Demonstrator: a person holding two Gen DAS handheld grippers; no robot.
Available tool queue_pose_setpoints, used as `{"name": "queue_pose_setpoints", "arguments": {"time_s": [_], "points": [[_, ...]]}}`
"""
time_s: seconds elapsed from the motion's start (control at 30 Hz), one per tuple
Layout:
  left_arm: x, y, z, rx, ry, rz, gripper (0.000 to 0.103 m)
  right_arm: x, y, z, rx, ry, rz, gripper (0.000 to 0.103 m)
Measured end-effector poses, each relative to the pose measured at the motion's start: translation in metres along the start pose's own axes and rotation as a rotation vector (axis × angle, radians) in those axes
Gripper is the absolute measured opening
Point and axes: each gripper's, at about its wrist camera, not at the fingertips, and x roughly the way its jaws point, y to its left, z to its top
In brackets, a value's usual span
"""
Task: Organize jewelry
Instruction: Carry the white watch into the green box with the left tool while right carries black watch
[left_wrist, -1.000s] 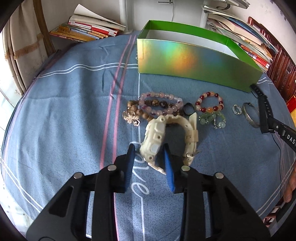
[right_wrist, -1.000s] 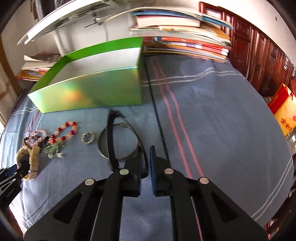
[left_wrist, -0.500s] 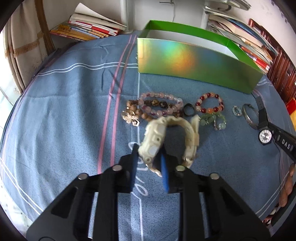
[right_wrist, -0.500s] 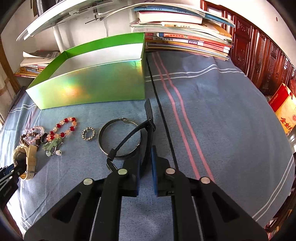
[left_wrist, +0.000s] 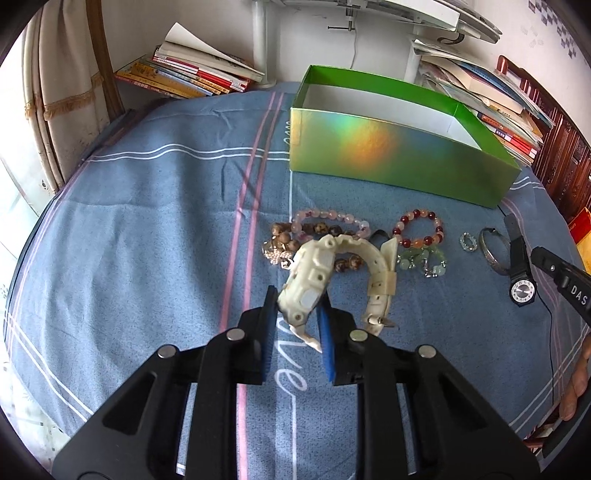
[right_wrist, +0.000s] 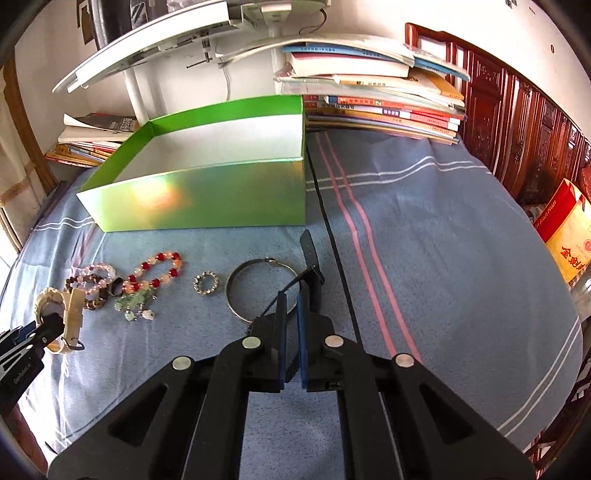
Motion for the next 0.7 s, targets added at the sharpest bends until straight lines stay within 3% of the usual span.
{"name": "queue_pose_setpoints", "arguments": {"time_s": [0.27, 0.47, 0.5, 0.6, 0.63, 0.7], "points": [[-0.001, 0.004, -0.001, -0.009, 0.004, 0.023, 0.022, -0.018, 0.001, 0.007, 0.0, -0.052, -0.003, 0.007], [0.002, 0.006, -0.003, -0.009, 0.017, 0.025, 0.022, -0.014, -0.002, 0.004, 0.017, -0.027, -0.007, 0.008], [0.003, 0.006, -0.003, -0.009, 0.019, 0.026, 0.022, -0.013, -0.004, 0.002, 0.022, -0.023, -0.005, 0.012], [0.007, 0.008, -0.005, -0.011, 0.033, 0.028, 0.023, -0.009, -0.01, -0.003, 0.036, -0.013, -0.009, 0.045], [0.009, 0.008, -0.005, -0.013, 0.036, 0.029, 0.023, -0.008, -0.011, -0.004, 0.04, -0.011, -0.012, 0.05], [0.011, 0.009, -0.004, -0.015, 0.036, 0.033, 0.023, -0.006, -0.013, -0.008, 0.039, 0.001, -0.006, 0.051]]}}
